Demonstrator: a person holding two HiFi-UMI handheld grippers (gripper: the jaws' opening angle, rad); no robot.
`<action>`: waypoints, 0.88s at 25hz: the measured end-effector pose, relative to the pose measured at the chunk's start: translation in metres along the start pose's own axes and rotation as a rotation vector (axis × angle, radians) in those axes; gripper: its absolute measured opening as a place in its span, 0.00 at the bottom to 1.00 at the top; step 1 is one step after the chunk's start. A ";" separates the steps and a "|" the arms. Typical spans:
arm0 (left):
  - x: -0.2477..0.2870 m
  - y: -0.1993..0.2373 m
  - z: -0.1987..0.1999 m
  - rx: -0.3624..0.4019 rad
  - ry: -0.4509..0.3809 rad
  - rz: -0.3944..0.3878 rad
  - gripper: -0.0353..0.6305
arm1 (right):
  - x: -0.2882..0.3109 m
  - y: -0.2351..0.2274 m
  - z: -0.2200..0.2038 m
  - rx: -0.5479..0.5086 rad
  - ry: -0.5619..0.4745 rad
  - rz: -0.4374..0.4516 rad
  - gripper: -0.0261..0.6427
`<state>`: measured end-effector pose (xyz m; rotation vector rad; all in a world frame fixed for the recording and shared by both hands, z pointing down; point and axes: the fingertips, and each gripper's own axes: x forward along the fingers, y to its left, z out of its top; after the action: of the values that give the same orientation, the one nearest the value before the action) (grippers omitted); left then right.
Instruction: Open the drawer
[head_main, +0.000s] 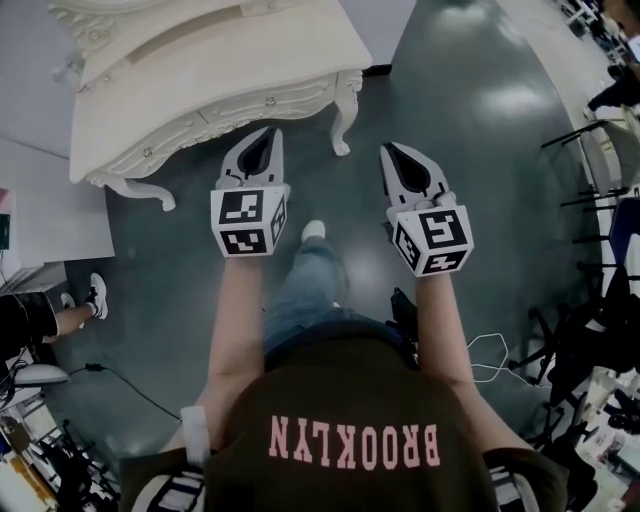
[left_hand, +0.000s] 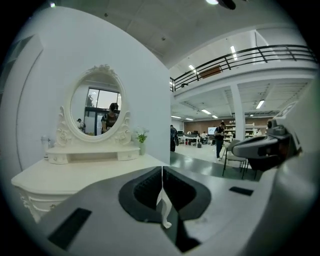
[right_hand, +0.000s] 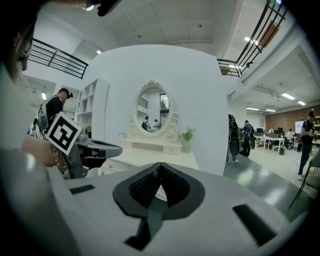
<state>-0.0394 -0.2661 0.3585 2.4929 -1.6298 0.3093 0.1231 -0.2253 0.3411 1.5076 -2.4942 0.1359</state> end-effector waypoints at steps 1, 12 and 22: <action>0.009 0.007 -0.004 -0.008 0.014 0.001 0.06 | 0.011 -0.002 -0.001 -0.002 0.010 0.004 0.03; 0.107 0.065 -0.062 -0.108 0.167 0.017 0.06 | 0.118 -0.047 -0.035 0.078 0.136 -0.009 0.03; 0.168 0.089 -0.127 -0.149 0.342 -0.004 0.06 | 0.192 -0.065 -0.085 0.120 0.265 0.008 0.03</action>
<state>-0.0666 -0.4211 0.5243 2.1893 -1.4523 0.5572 0.1066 -0.4047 0.4667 1.4189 -2.3166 0.4625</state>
